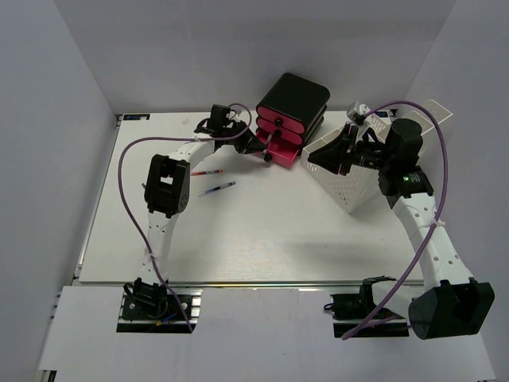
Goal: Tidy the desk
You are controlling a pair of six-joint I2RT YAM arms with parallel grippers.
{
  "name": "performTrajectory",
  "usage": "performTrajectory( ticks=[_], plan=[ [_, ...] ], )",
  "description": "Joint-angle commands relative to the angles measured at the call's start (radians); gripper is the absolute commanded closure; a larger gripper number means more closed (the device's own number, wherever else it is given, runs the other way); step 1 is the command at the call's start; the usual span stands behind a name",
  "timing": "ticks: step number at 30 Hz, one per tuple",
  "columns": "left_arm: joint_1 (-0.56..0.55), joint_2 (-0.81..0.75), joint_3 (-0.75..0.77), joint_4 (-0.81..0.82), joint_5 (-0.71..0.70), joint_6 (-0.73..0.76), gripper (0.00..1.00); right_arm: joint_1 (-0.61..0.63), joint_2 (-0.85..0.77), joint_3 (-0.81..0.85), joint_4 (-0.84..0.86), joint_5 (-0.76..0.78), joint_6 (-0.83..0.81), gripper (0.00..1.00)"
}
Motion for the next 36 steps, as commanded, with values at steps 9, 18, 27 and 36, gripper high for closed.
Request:
performTrajectory(
  ticks=[9,18,27,36],
  plan=[
    [0.005,0.019,0.067,0.031,-0.025,-0.051,0.89,-0.013,-0.03,-0.001,0.049,-0.023,0.012,0.78],
    [0.005,0.039,0.087,0.067,-0.039,-0.091,0.87,-0.015,-0.033,-0.002,0.058,-0.026,0.019,0.77],
    [0.005,0.064,0.1,0.103,-0.057,-0.131,0.85,-0.019,-0.033,-0.004,0.061,-0.029,0.022,0.77],
    [-0.004,0.088,0.133,0.11,-0.063,-0.152,0.83,-0.023,-0.036,-0.009,0.066,-0.032,0.026,0.77]
  ],
)
